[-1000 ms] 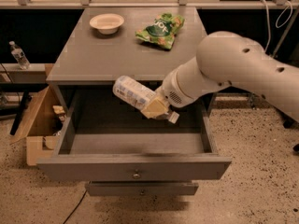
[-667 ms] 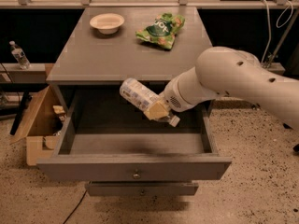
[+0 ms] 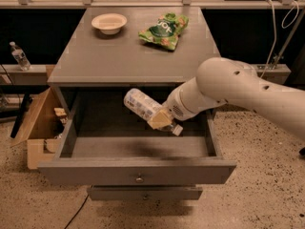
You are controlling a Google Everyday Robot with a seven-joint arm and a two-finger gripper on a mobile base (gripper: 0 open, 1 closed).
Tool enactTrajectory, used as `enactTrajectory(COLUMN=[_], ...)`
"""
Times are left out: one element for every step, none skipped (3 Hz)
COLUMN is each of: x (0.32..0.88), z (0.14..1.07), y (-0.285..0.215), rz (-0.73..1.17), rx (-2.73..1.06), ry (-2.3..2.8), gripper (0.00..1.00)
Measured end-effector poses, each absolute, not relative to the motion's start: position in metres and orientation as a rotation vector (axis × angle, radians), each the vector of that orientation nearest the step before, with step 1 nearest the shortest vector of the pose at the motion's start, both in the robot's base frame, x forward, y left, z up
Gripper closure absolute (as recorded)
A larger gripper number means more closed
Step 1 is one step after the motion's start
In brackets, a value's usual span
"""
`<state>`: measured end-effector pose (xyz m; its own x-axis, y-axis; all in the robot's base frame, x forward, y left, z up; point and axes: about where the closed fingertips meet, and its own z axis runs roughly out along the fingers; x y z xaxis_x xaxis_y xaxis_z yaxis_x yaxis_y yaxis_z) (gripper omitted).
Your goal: Place blue plastic bottle into top drawer
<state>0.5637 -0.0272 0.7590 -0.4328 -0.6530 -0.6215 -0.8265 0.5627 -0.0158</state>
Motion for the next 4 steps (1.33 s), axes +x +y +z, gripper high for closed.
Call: enactTrajectory(x=[0.576,0.595,0.618,0.627], z=[0.718,0.673,0.635,0.622], y=[-0.03,-0.033,-0.035,-0.038], rz=[0.414,0.402,0.4,0.397], rx=[-1.191,-1.166,-1.107,-1.08], ry=[2.276,2.326,2.366,2.378], gripper=[1.0,1.0,0.74,0.5])
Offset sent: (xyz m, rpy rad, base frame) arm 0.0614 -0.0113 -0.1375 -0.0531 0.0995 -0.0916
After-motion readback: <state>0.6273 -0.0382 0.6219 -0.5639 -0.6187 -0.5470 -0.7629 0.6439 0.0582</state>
